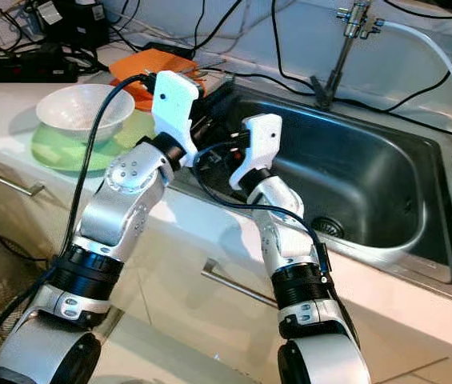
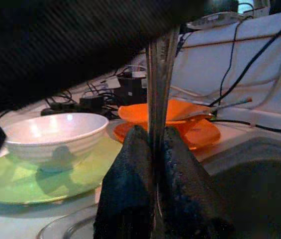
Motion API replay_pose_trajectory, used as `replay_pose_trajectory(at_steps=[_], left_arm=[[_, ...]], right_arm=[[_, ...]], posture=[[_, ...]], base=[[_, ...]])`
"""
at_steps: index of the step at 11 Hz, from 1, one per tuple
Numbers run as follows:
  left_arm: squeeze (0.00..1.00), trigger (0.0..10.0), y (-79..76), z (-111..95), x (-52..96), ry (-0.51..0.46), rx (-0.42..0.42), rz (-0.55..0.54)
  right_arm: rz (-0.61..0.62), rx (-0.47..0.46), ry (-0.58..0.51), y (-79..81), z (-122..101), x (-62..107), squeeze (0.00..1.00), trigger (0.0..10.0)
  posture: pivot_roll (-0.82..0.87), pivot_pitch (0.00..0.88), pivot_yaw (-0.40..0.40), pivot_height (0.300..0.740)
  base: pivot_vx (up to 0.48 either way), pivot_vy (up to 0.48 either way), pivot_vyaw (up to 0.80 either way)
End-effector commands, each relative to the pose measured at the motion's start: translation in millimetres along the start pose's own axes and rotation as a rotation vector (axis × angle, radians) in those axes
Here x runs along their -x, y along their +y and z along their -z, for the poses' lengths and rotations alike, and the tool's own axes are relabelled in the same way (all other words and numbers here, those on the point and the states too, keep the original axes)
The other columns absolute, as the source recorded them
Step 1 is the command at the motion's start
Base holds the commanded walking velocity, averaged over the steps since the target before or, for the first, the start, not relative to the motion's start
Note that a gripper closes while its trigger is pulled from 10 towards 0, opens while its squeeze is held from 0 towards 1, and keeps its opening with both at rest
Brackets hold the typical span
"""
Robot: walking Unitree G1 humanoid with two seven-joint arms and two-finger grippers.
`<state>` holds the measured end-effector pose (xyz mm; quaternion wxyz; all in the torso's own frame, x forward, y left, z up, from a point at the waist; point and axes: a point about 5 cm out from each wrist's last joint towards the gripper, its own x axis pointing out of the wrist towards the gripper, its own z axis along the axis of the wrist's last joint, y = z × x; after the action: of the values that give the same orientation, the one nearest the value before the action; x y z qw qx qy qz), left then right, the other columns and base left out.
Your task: Kitchen organization
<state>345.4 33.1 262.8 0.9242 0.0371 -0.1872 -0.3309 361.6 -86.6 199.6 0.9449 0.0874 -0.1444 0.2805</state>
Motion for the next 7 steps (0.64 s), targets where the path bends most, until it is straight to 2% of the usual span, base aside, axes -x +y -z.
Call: replay_pose_trajectory(at_steps=[1, 7], left_arm=[[1.0, 10.0, -2.8, -5, -1.4, -0.02, 0.011, 0.013], [1.0, 10.0, -3.3, -11, 3.3, -0.058, 0.059, 0.007]], right_arm=[[0.024, -0.013, -0.002, -5.4, 0, 2.4, 0.0, 0.0], [0.068, 0.01, 0.017, -19.3, -1, -5.5, 0.0, 0.0]], posture=[[0.18, 0.027, -0.056, 0.74], [0.2, 0.0, -0.071, 0.74]], base=[[0.0, 0.0, 0.0], [0.0, 0.0, 0.0]])
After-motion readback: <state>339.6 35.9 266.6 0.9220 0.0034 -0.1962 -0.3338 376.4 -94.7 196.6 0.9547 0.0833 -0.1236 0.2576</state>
